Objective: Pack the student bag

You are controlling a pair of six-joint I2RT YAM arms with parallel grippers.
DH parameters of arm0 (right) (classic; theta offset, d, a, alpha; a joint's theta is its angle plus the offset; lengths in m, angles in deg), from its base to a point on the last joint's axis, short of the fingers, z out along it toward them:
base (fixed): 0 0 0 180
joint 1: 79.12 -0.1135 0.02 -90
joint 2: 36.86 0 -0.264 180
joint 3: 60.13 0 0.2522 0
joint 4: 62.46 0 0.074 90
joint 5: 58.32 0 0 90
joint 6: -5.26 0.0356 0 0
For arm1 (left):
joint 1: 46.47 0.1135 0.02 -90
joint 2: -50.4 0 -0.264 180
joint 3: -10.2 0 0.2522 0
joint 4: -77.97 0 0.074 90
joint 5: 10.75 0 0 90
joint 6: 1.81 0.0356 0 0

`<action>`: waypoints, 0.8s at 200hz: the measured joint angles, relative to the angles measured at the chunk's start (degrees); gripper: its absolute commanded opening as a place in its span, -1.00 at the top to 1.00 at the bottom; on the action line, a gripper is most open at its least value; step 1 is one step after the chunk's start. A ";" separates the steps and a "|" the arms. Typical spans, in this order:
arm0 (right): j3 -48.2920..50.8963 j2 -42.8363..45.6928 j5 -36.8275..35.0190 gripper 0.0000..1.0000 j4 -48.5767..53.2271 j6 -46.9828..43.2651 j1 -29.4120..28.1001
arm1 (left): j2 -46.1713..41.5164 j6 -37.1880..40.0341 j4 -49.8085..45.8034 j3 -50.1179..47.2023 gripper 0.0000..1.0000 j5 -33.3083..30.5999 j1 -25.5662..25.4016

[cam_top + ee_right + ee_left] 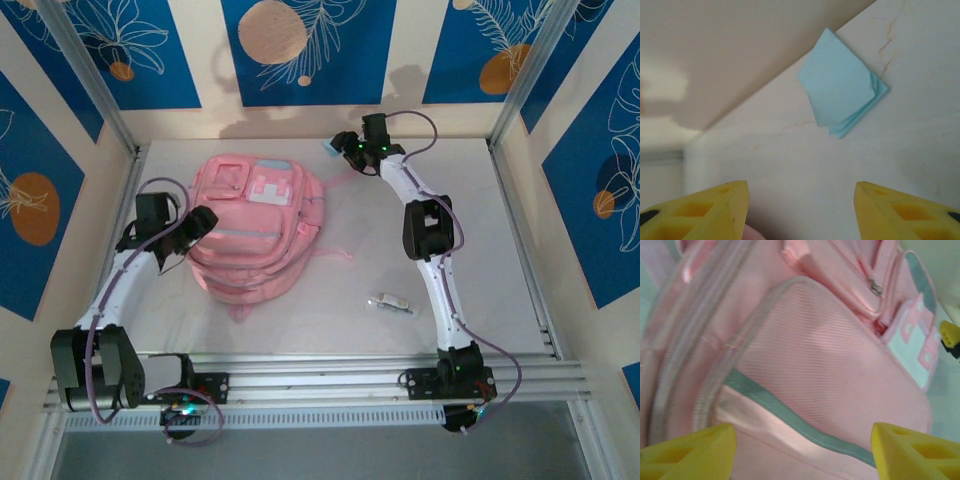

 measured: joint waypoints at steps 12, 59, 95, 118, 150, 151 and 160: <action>-1.97 -2.32 0.76 -0.14 -1.99 5.33 0.26 | 0.00 -0.87 0.57 0.02 -0.41 0.35 -1.09; -3.96 -7.80 1.97 -0.13 -10.38 23.76 -0.02 | -0.24 -2.58 1.79 0.04 -0.41 0.63 -3.34; -5.79 -9.44 -1.57 -0.11 -12.85 36.63 -0.72 | -1.84 -3.45 2.05 -0.02 -0.41 0.63 -3.45; -10.95 -12.24 -4.98 0.10 -11.04 43.41 -1.44 | -2.40 -4.07 2.49 -0.37 -0.41 0.63 -3.48; -13.27 -13.40 -7.34 0.23 -8.41 48.65 -2.16 | -3.41 -4.09 2.43 -1.25 -0.42 0.61 -3.48; -13.29 -13.40 -7.34 0.23 -8.33 48.72 -2.19 | -3.43 -4.09 2.43 -1.27 -0.42 0.61 -3.48; -13.40 -13.40 -7.34 0.23 -7.63 49.27 -2.21 | -3.69 -4.11 2.45 -1.44 -0.41 0.61 -3.48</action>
